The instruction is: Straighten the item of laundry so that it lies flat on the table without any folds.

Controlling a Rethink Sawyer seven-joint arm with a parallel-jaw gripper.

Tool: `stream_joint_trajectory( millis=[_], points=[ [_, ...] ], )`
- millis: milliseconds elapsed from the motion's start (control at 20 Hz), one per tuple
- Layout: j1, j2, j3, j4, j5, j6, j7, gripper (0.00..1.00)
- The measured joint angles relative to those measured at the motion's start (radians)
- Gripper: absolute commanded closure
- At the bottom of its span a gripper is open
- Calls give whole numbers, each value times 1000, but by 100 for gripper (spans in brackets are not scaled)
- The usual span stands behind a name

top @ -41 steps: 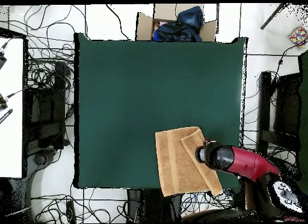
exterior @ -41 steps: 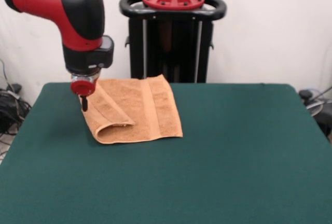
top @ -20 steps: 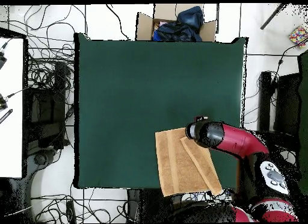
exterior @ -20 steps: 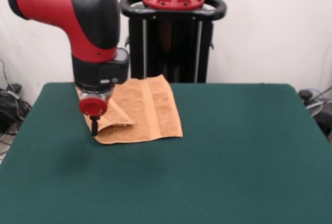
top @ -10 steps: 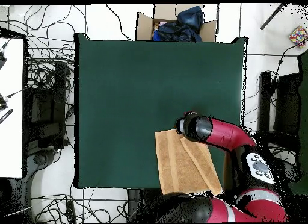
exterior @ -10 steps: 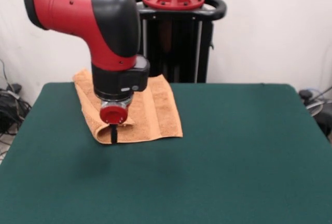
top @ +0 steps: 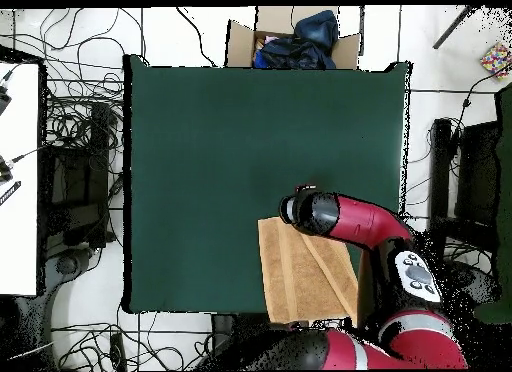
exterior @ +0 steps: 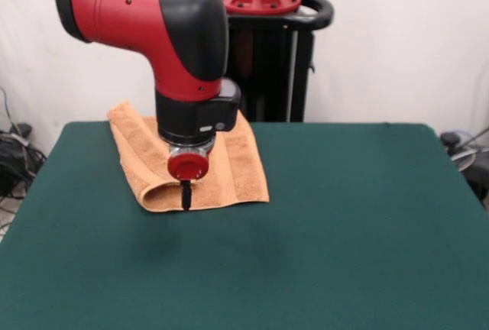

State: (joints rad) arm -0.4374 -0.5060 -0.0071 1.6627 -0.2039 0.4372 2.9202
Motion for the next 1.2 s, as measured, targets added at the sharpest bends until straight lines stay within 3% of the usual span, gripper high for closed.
stream_joint_trajectory(
  millis=[1200],
  points=[
    [17, -31, -7, 89, 0, -21, 0, 0]
  ],
)
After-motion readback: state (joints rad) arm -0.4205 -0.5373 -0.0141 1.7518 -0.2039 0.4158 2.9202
